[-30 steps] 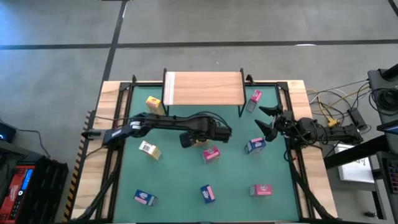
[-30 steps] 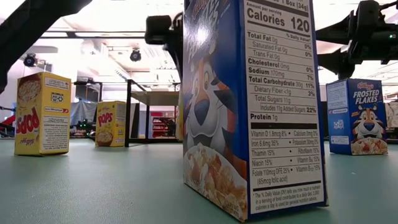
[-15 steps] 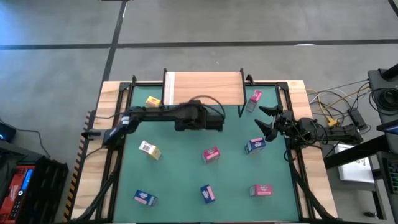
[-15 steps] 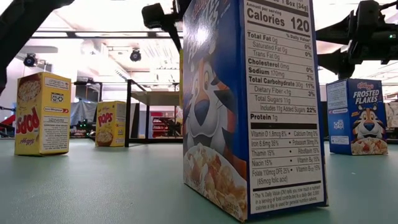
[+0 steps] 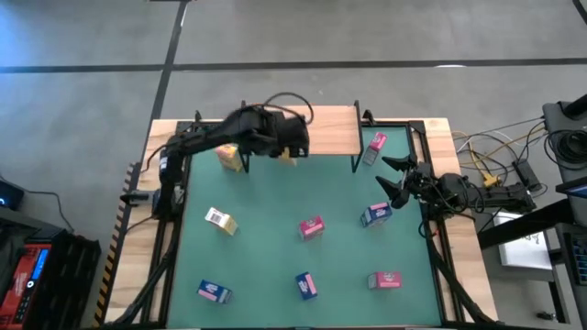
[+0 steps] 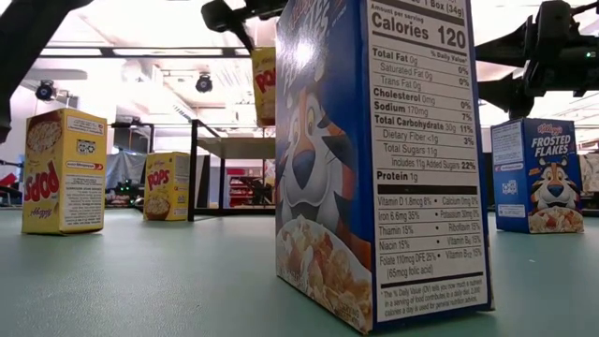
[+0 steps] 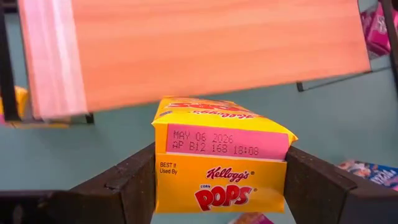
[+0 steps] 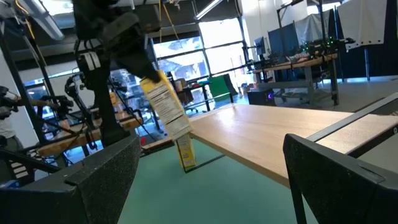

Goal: Stack cereal on shelf
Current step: Put the bottom right yellow cereal box on the shelf

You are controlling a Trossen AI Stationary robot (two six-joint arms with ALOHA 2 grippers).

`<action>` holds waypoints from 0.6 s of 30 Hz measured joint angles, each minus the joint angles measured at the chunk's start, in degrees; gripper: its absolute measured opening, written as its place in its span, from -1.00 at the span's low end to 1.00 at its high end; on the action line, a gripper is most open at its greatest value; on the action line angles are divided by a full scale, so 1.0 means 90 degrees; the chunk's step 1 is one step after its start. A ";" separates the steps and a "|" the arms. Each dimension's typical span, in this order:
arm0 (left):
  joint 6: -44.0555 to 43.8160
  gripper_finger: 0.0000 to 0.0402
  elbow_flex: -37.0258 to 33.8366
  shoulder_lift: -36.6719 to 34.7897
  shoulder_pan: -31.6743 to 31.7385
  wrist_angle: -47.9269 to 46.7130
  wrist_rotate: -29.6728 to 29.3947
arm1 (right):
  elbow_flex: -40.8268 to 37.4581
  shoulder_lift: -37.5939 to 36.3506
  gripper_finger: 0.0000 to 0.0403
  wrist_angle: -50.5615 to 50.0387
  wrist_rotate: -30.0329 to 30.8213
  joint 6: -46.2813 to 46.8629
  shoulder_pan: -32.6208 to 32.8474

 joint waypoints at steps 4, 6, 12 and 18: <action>0.0474 0.33 -0.0002 -0.0005 0.0454 0.0000 0.0358 | -0.0001 0.0000 0.90 0.0001 0.0001 0.0000 0.0000; 0.0659 0.33 -0.0002 -0.0005 0.0716 0.0000 0.0464 | 0.0001 0.0000 0.90 -0.0002 0.0001 0.0000 0.0000; 0.1188 0.33 -0.0002 -0.0005 0.1448 0.0000 0.0885 | -0.0001 0.0000 0.90 -0.0002 0.0001 0.0000 -0.0001; 0.1414 0.33 -0.0003 -0.0008 0.1912 0.0000 0.0942 | -0.0002 0.0000 0.90 0.0001 0.0001 0.0000 0.0000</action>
